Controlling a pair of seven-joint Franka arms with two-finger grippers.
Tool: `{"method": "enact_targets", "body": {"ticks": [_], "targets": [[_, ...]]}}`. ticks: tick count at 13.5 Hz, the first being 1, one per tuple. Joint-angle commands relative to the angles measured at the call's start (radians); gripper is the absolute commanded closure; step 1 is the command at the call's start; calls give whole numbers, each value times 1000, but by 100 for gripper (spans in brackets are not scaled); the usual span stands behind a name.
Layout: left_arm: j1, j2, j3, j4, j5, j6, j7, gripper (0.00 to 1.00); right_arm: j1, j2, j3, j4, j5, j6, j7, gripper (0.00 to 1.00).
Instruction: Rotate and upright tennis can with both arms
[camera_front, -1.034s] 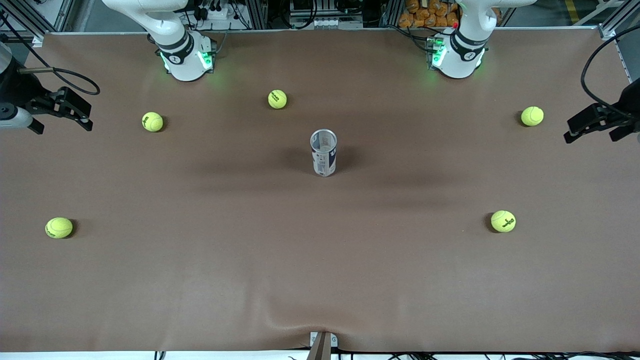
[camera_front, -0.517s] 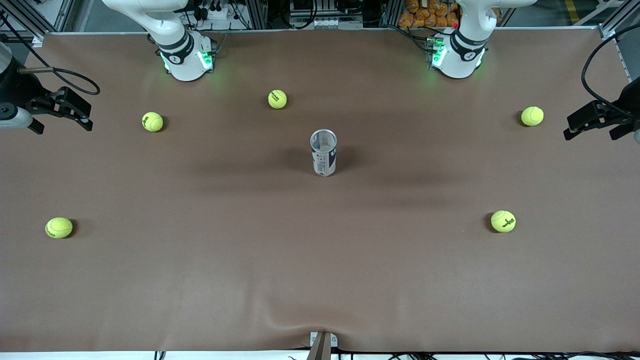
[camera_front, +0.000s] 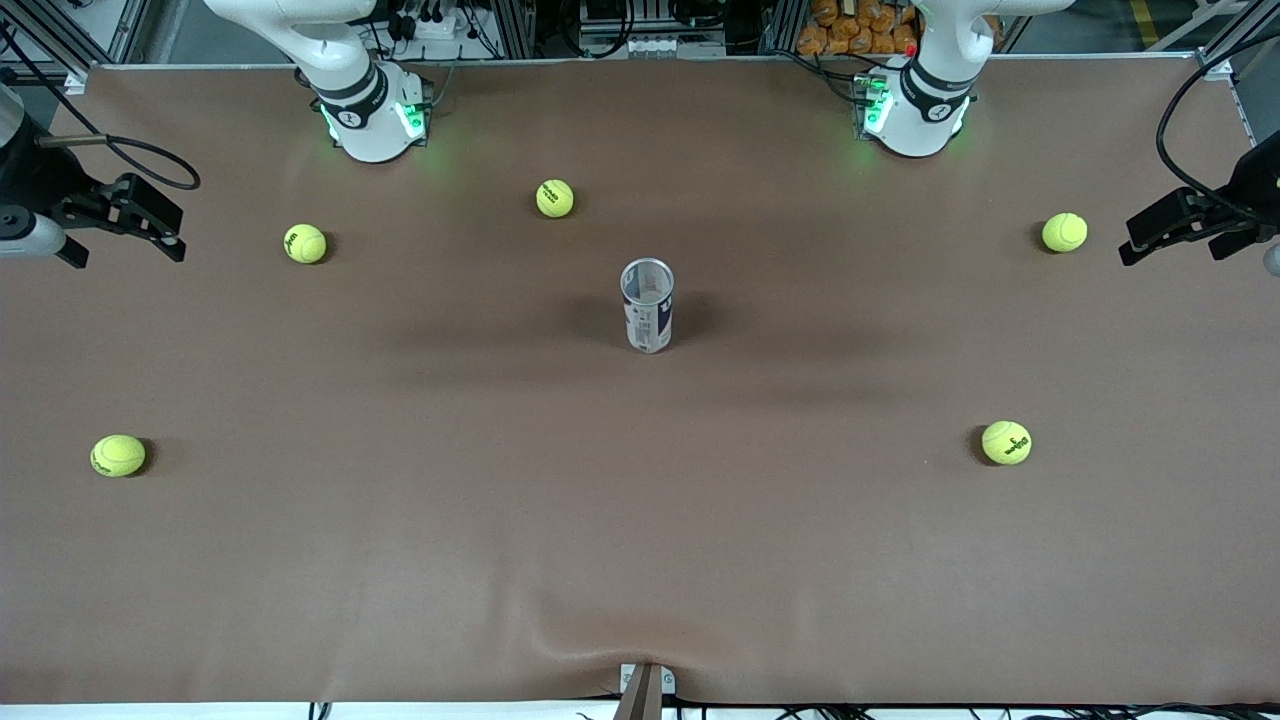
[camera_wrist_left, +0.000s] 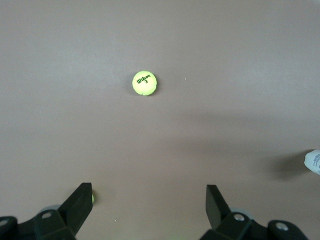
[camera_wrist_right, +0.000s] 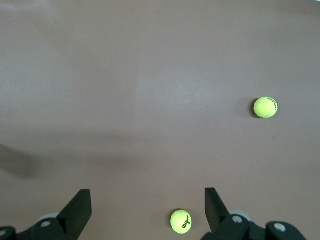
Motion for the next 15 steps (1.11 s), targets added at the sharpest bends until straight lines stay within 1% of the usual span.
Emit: {"method": "enact_targets", "body": {"ticks": [1, 6, 11, 15], "targets": [[-4, 1, 1, 5, 13, -15, -14, 0, -4, -17, 10, -1, 20, -10, 7, 0], [-2, 12, 2, 5, 13, -12, -14, 0, 24, -9, 8, 1, 20, 4, 11, 0], [-4, 10, -1, 3, 8, -15, -13, 0, 19, -9, 5, -1, 20, -1, 11, 0], [-4, 10, -3, 2, 5, -15, -13, 0, 51, 0, 5, -1, 20, 5, 11, 0]]}}
